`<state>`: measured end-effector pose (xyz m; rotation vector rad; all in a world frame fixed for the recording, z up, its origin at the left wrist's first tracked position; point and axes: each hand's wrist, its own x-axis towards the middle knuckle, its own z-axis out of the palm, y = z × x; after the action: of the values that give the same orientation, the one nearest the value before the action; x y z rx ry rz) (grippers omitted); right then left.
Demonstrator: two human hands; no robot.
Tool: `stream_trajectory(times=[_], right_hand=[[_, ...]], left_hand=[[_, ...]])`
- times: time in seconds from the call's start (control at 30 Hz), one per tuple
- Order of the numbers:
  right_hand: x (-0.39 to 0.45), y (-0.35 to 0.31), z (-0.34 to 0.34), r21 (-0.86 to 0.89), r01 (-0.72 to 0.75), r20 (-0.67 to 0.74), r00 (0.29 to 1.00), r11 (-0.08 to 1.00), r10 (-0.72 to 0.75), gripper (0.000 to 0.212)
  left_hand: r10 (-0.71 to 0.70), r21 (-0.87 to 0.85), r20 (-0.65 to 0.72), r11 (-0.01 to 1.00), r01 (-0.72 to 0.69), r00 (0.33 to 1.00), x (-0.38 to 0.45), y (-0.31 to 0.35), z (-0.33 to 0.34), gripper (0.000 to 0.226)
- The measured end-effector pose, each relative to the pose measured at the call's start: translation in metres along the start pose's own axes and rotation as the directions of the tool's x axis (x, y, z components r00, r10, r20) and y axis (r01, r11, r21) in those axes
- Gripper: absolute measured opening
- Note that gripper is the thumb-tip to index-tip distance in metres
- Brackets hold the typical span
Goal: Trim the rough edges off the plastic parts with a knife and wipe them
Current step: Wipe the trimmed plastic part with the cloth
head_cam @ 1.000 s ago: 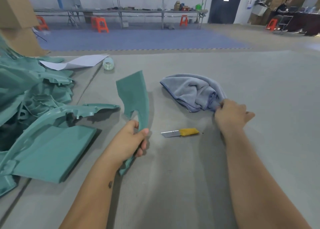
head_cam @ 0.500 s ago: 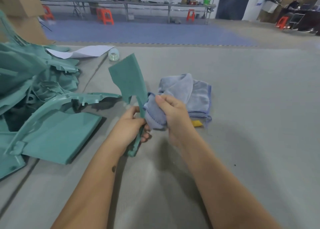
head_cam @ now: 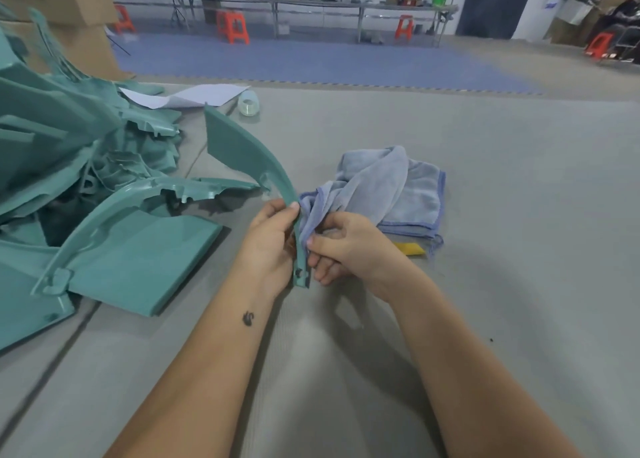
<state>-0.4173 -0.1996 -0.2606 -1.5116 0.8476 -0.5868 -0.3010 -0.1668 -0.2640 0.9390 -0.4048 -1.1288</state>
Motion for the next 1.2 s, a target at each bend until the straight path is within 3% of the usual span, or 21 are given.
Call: stream_trajectory(times=[0.1, 0.2, 0.3, 0.4, 0.5, 0.57, 0.67, 0.77, 0.93, 1.1, 1.2], right_hand=[[0.001, 0.002, -0.002, -0.026, 0.012, 0.029, 1.000, 1.000, -0.011, 0.016], [0.001, 0.003, -0.003, -0.166, 0.021, 0.010, 1.000, 0.986, -0.020, 0.020], [0.006, 0.007, -0.002, -0.295, 0.078, -0.144, 0.982, 0.952, -0.125, 0.031], [0.010, 0.012, 0.004, -0.318, 0.139, -0.266, 0.936, 0.938, -0.229, 0.038], [0.018, 0.012, 0.004, -0.231, 0.169, -0.382, 0.890, 0.958, -0.249, 0.039], [0.023, 0.008, -0.002, -0.114, 0.180, -0.504, 0.837, 0.977, -0.213, 0.039], [0.022, 0.008, -0.009, 0.039, 0.169, -0.508, 0.852, 0.985, -0.126, 0.041], [0.020, 0.008, -0.008, 0.135, 0.159, -0.471, 0.879, 0.978, -0.077, 0.045], [0.028, -0.003, -0.010, 0.222, 0.181, -0.507, 0.861, 0.958, -0.045, 0.046], [0.042, -0.011, -0.029, 0.082, 0.168, -0.591, 0.802, 0.982, -0.088, 0.045], [0.045, -0.012, -0.041, -0.048, 0.150, -0.591, 0.793, 0.988, -0.149, 0.051]], left_hand=[[-0.024, -0.050, 0.032, 0.998, 0.025, 0.999, 0.000, -0.001, 0.002, 0.020], [-0.033, -0.037, 0.055, 0.999, 0.035, 0.998, -0.001, -0.005, 0.007, 0.019], [-0.078, -0.059, 0.127, 0.995, 0.086, 0.989, -0.003, -0.009, 0.009, 0.025], [-0.078, -0.045, 0.152, 0.995, 0.085, 0.985, -0.003, -0.008, 0.009, 0.030], [-0.109, 0.021, 0.167, 0.994, 0.107, 0.980, -0.008, -0.010, 0.011, 0.027], [-0.097, 0.244, 0.122, 0.968, 0.065, 0.988, -0.013, -0.016, 0.013, 0.019], [-0.012, 0.596, 0.121, 0.801, -0.062, 0.993, -0.017, -0.020, 0.012, 0.027], [-0.022, 0.550, 0.198, 0.830, -0.092, 0.980, -0.016, -0.014, 0.011, 0.032], [0.006, 0.510, 0.277, 0.847, -0.152, 0.961, -0.018, -0.005, 0.014, 0.033], [-0.118, 0.640, 0.448, 0.735, -0.225, 0.886, -0.032, 0.008, 0.006, 0.034], [-0.328, 0.692, 0.544, 0.697, -0.191, 0.772, -0.036, 0.020, -0.002, 0.028]])
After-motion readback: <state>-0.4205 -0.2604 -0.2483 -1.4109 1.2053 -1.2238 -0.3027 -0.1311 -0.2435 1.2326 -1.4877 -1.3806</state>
